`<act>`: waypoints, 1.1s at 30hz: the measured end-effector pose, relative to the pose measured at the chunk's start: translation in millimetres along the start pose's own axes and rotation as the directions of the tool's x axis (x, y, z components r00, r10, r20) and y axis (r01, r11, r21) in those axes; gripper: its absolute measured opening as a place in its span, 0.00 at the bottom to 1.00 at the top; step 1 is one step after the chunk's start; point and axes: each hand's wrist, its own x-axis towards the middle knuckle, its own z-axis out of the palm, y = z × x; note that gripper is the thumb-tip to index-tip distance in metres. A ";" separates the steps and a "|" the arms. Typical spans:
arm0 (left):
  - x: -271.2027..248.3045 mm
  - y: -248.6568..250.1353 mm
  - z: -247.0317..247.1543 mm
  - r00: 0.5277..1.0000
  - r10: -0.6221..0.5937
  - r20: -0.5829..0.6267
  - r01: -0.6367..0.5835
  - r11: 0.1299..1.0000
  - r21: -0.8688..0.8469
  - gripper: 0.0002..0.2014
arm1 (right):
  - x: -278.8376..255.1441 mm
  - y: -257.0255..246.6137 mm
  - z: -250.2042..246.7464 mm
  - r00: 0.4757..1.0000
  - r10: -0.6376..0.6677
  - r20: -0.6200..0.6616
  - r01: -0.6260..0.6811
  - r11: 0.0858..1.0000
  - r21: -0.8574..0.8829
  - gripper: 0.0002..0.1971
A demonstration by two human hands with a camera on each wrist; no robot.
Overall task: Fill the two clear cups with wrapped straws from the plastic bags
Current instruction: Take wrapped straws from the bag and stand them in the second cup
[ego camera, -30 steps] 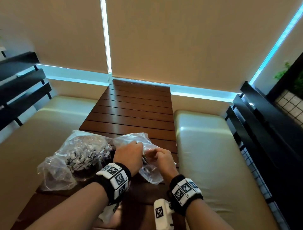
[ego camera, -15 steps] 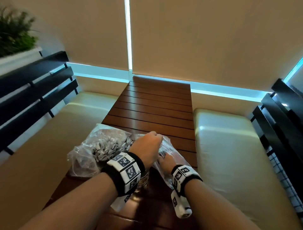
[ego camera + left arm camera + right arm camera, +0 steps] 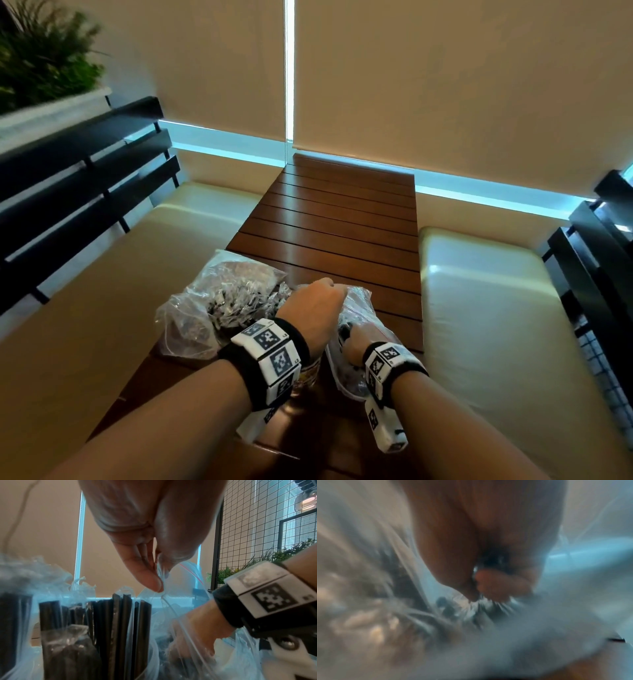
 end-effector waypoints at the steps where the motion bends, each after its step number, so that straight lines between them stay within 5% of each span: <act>1: 1.4 0.0 2.1 1.000 -0.010 -0.001 0.010 1.000 0.009 0.06 | 2.1 2.3 -0.1 1.000 0.003 0.012 -0.003 1.000 -0.009 0.06; 7: 17.9 5.8 13.3 0.992 -0.120 0.045 0.121 0.992 -0.018 0.04 | 0.5 4.6 -19.5 0.987 -0.064 0.149 0.072 0.996 -0.050 0.17; 13: 41.9 19.8 22.2 0.976 -0.218 0.003 0.214 0.955 -0.205 0.01 | -13.8 17.6 -49.0 0.996 -0.072 0.050 0.072 0.997 -0.008 0.17; 16: 52.3 21.5 22.2 0.956 -0.285 0.076 0.294 0.897 -0.329 0.09 | -31.1 26.9 -71.2 0.999 -0.019 0.050 0.015 0.997 0.071 0.20; 18: 55.8 19.8 21.4 0.946 -0.287 0.151 0.322 0.882 -0.345 0.25 | -40.7 32.9 -85.2 0.998 -0.017 0.068 0.012 0.997 0.070 0.19; 23: 52.3 12.3 14.7 0.929 -0.275 0.249 0.351 0.868 -0.351 0.39 | -71.6 54.0 -117.6 0.975 -0.162 0.151 0.130 0.970 0.207 0.12; 27: 48.1 10.4 1.2 0.896 -0.424 0.130 0.438 0.799 -0.413 0.30 | -95.4 67.0 -129.6 0.946 -0.188 0.265 0.029 0.862 0.507 0.13; 31: 47.1 12.6 -15.3 0.842 -0.535 -0.062 0.421 0.726 -0.544 0.17 | -115.9 64.2 -146.4 0.942 -0.259 0.212 0.080 0.790 0.608 0.12; 33: 46.7 12.8 -24.2 0.809 -0.582 -0.085 0.395 0.645 -0.654 0.27 | -117.3 57.7 -148.4 0.952 -0.288 0.103 0.163 0.763 0.625 0.13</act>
